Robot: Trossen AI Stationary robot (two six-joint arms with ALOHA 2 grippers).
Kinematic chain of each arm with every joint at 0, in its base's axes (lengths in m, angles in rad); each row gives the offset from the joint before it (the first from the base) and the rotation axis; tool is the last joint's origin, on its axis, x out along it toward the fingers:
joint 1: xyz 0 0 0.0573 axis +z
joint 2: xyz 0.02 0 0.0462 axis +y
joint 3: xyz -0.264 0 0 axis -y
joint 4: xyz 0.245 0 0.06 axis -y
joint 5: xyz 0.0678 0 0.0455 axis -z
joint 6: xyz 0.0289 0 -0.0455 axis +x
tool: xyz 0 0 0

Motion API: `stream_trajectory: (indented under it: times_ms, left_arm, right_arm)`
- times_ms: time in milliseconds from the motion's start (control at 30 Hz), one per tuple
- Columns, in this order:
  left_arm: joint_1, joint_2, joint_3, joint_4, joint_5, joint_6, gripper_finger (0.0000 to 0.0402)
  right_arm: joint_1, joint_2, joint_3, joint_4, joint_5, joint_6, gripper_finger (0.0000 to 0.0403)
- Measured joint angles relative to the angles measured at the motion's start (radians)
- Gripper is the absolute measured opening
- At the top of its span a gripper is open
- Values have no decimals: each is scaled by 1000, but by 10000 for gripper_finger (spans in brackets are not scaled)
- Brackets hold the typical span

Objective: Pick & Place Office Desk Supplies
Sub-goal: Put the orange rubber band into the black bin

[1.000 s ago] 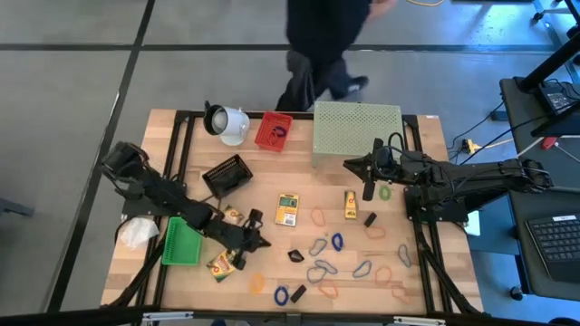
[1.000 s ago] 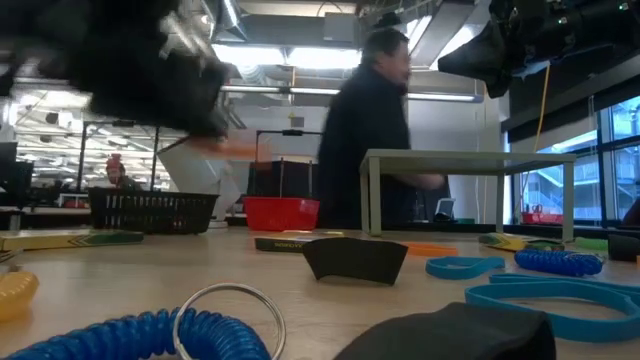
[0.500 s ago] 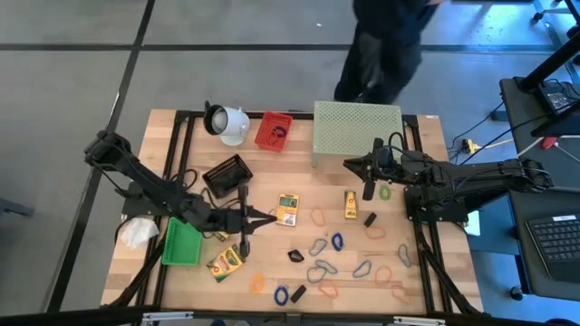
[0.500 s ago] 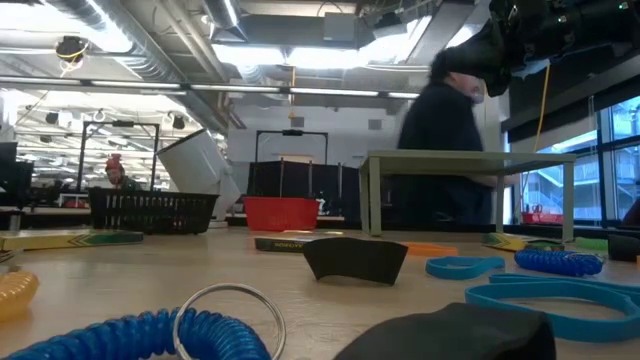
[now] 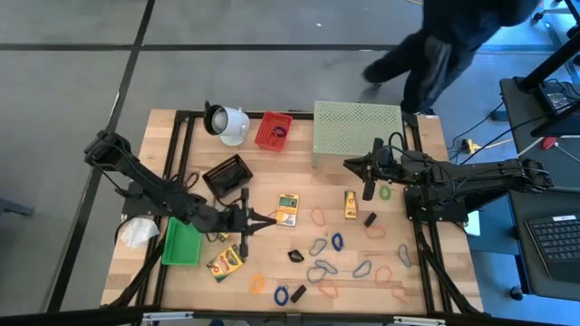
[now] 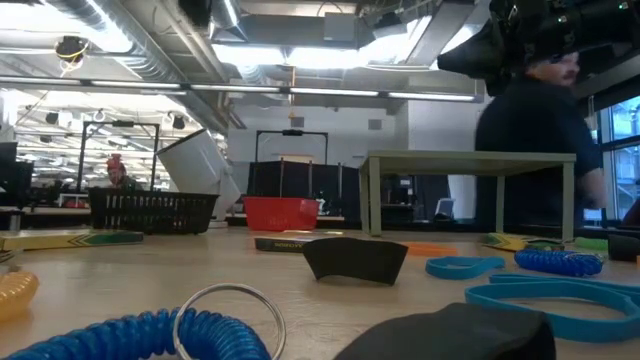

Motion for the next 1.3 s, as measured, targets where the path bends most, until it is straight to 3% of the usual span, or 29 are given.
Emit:
stream_trajectory:
  times_ms: [133,267,467,667,733,900,967,1067,1300]
  left_arm:
    - [2,-14,0,-232,0,-197,3]
    - [28,-50,0,-456,-65,-323,2]
    - [111,-122,0,-749,-108,-455,4]
    - [220,-164,0,-914,-107,-531,2]
    - [248,-173,0,-941,-55,-563,4]
    - [272,-235,0,-1001,260,-612,2]
    - [266,-273,0,-1004,295,-648,3]
    - [262,-329,0,-1019,268,-653,3]
    - [316,-406,1,-1226,48,-651,4]
  right_arm:
    - [0,0,0,0,0,0,49]
    - [0,0,0,4,0,0,49]
    - [0,0,0,8,0,1,49]
    - [0,0,0,8,0,1,49]
    - [0,0,0,8,0,2,49]
    - [0,0,0,6,-3,4,49]
    - [0,0,0,6,-2,4,49]
    - [0,0,0,6,-2,7,49]
    - [0,0,0,6,-2,57,49]
